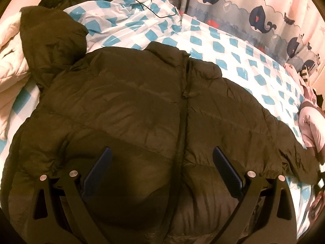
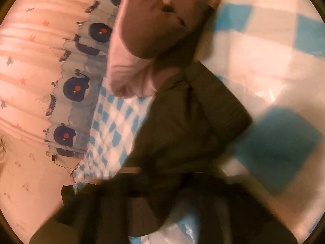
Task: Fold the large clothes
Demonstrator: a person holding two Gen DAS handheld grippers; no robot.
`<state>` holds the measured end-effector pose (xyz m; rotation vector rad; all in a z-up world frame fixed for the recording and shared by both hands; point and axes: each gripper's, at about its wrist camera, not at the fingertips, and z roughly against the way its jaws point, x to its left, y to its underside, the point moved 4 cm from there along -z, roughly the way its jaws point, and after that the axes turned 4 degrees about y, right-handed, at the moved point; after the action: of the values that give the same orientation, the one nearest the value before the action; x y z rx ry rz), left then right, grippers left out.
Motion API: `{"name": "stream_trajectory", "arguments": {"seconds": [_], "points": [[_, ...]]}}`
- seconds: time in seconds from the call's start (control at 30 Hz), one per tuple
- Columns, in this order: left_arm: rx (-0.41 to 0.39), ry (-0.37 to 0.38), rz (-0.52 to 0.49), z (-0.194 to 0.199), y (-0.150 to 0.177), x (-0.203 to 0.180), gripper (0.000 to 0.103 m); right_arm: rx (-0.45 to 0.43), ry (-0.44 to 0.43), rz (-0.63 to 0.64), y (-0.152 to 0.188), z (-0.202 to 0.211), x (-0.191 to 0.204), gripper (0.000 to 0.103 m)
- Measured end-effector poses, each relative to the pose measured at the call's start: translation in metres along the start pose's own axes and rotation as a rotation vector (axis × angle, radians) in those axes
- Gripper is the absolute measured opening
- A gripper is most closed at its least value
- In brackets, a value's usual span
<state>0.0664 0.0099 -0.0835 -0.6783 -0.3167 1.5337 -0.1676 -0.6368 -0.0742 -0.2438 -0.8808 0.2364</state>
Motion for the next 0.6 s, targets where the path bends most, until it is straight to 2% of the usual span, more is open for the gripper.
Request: {"name": "stream_trajectory", "arguments": {"seconds": [0.1, 0.27, 0.33, 0.43, 0.5, 0.6], "points": [[-0.006, 0.007, -0.002, -0.001, -0.001, -0.004, 0.095, -0.053, -0.033, 0.136, -0.017, 0.008, 0.046, 0.004], [-0.022, 0.034, -0.002, -0.007, 0.000, -0.018, 0.095, -0.203, -0.177, 0.346, -0.059, 0.047, 0.142, 0.004], [-0.014, 0.030, -0.031, -0.014, 0.004, -0.028, 0.095, -0.245, -0.177, 0.410, -0.076, 0.055, 0.164, 0.004], [0.012, 0.024, -0.067, -0.025, 0.012, -0.041, 0.095, -0.273, -0.138, 0.392, -0.095, 0.050, 0.156, 0.004], [0.022, 0.030, -0.086, -0.028, 0.017, -0.048, 0.095, -0.278, -0.100, 0.336, -0.104, 0.038, 0.128, 0.004], [0.020, 0.012, -0.146, -0.031, 0.026, -0.059, 0.095, -0.266, -0.021, 0.292, -0.099, 0.020, 0.085, 0.004]]}}
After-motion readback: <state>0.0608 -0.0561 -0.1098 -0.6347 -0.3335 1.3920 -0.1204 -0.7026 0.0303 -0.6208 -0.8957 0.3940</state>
